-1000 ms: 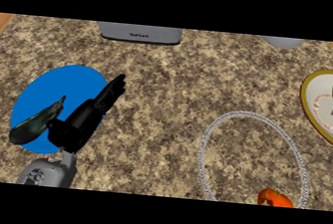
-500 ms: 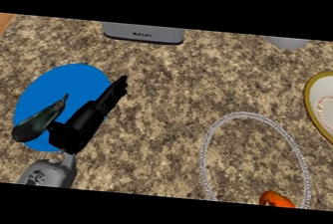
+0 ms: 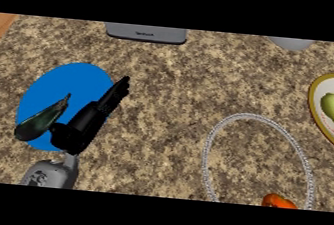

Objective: Pick the lemon from the placemat and place it in the bowl

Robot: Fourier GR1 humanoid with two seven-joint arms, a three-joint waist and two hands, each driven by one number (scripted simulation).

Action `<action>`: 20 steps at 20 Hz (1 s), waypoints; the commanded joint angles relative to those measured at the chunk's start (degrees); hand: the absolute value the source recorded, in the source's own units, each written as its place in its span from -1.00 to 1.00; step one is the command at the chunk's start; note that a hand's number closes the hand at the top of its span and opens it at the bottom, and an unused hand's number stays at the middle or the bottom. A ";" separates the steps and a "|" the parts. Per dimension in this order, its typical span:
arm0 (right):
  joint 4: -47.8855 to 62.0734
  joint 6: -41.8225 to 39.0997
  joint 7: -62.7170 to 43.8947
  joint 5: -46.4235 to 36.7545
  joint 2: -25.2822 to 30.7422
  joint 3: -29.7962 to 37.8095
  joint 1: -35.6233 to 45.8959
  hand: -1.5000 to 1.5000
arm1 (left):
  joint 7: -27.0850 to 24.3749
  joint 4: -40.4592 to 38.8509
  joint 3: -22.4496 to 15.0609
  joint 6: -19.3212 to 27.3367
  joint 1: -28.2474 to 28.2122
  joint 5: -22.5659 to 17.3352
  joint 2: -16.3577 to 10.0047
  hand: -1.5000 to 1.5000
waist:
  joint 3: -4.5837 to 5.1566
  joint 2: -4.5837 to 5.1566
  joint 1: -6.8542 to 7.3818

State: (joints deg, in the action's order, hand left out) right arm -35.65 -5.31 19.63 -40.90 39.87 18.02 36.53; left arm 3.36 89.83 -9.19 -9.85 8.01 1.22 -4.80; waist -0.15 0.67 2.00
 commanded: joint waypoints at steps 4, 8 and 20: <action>10.28 4.31 8.14 5.42 2.16 7.44 5.30 -1.00 | 2.03 0.35 1.12 -0.07 1.60 -0.44 -0.05 0.00 | -0.01 -0.04 -0.58; 12.97 4.01 5.37 11.77 5.45 14.94 7.53 -1.00 | 2.37 1.73 1.17 -0.54 -0.13 -1.15 -0.28 0.00 | -0.06 -0.06 -0.60; 24.07 -3.99 12.67 20.62 18.23 25.59 -1.66 -1.00 | 2.02 1.53 0.46 0.86 0.48 0.55 1.22 0.00 | -0.22 0.23 -1.15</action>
State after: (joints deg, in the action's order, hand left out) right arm -13.86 -7.18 28.03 -22.83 54.44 40.51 39.51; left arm 5.76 91.91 -8.76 -9.53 8.06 1.34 -4.11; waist -0.29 0.86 1.34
